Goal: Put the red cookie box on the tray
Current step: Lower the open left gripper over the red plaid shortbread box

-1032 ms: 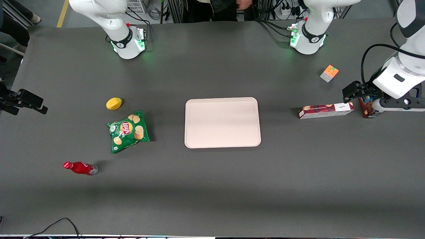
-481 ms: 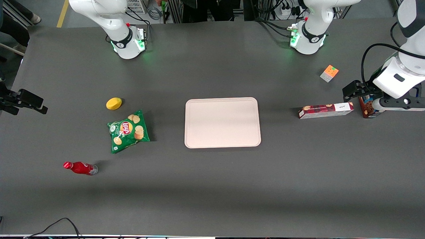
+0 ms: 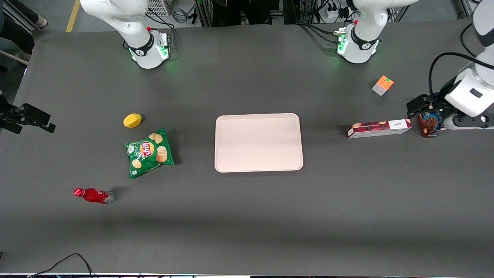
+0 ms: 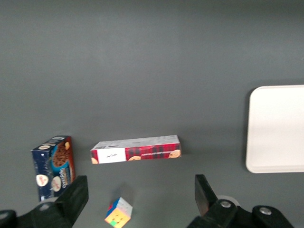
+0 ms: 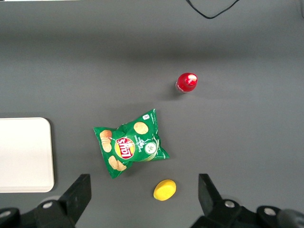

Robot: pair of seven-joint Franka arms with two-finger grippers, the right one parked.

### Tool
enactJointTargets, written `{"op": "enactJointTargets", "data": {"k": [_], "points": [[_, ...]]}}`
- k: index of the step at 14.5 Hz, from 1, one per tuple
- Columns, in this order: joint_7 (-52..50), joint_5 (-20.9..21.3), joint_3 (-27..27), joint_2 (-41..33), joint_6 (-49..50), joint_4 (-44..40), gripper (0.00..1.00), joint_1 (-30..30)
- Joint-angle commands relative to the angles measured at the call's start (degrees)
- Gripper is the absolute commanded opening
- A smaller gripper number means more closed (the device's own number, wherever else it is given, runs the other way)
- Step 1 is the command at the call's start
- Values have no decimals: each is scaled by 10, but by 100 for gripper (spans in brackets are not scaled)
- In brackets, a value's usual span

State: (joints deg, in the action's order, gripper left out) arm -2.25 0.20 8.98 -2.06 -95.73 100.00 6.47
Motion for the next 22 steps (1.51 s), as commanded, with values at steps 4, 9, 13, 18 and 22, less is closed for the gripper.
{"op": "enactJointTargets", "data": {"k": [4,9,13,18,22], "points": [[141,17,-18,-4,32,38,100,35],[306,19,-28,-19,10,113,100,35],[512,36,-29,-30,-69,182,100,35],[788,35,-49,-50,-194,248,100,37],[844,29,-46,-108,-285,345,100,31]]}}
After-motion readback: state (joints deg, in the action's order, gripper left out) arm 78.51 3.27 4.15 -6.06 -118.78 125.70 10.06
